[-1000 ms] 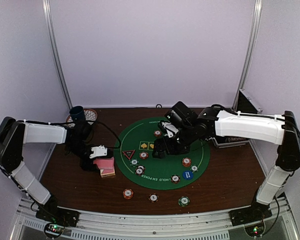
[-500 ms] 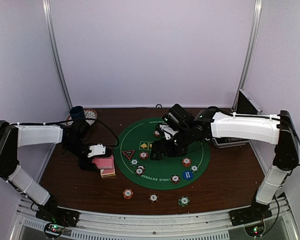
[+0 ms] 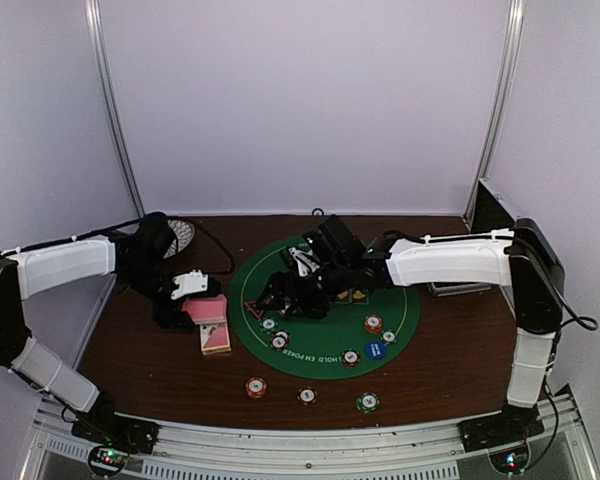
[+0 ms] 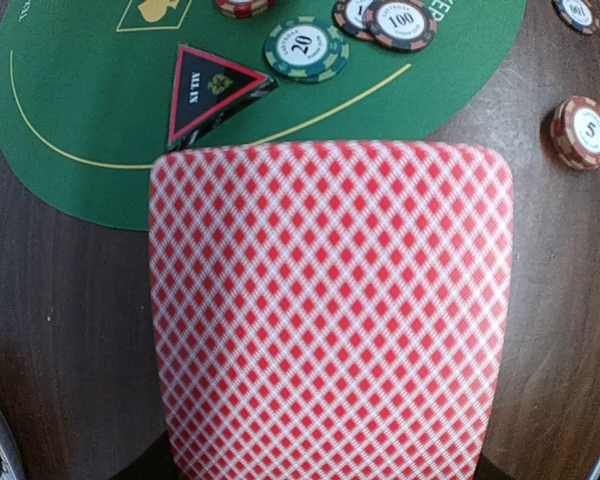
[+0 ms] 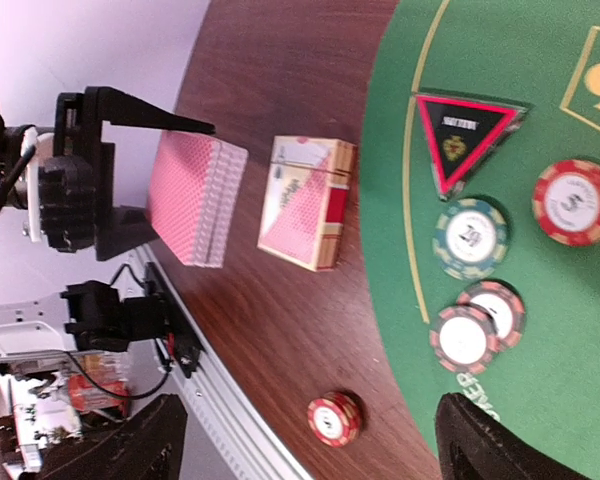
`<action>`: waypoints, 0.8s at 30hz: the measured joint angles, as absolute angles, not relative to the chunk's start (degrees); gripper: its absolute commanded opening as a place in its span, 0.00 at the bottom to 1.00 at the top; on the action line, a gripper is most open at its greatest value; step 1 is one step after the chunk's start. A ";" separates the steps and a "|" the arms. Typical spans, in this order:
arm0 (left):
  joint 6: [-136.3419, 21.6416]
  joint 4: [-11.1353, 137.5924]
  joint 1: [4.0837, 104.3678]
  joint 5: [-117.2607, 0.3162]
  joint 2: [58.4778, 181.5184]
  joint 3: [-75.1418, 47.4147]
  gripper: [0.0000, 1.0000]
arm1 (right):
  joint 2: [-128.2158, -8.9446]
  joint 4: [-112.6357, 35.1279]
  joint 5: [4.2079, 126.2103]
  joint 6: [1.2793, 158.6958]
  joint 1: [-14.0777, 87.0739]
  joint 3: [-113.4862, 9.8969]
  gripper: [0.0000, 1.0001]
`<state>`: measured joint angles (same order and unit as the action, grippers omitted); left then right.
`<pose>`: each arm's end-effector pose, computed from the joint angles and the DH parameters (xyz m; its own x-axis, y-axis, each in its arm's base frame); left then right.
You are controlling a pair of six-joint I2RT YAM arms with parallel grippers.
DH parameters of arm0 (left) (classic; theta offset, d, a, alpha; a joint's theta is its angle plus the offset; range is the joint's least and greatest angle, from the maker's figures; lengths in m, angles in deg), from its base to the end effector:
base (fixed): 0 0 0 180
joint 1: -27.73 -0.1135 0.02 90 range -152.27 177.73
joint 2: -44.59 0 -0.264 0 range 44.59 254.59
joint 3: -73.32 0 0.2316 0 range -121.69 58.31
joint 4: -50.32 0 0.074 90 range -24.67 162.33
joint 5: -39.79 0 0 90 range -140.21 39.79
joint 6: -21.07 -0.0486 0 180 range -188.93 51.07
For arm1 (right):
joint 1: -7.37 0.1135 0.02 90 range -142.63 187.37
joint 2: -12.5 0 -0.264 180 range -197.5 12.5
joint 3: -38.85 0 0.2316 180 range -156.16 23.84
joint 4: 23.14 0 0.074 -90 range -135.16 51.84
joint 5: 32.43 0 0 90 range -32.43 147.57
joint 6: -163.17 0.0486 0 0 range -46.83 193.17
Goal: Distribute texas hold em gaming equipment
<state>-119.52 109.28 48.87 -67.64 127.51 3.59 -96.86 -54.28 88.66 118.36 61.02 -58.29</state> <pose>0.2278 -0.1037 0.2081 -0.2316 0.8799 -0.4149 0.9588 0.2787 0.0558 0.2275 0.3515 0.2342 -0.9340 -0.2441 -0.2609 -0.3542 0.5369 0.7657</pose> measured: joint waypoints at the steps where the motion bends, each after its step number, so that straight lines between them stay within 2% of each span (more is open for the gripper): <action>1: -119.10 110.06 48.98 -67.97 127.44 2.80 0.00 | -98.00 -51.63 89.99 120.07 61.02 -58.31 0.89; 13: -117.35 113.54 49.83 -69.26 127.29 -0.76 0.00 | -106.85 -29.12 98.69 135.59 61.02 -61.33 0.82; 24: -116.96 114.50 50.29 -69.50 127.29 -1.42 0.00 | -111.68 -22.35 100.75 141.38 61.22 -63.56 0.75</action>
<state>-116.96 114.50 50.29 -69.50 127.29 -1.42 -111.68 -22.35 100.75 141.38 61.22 -63.56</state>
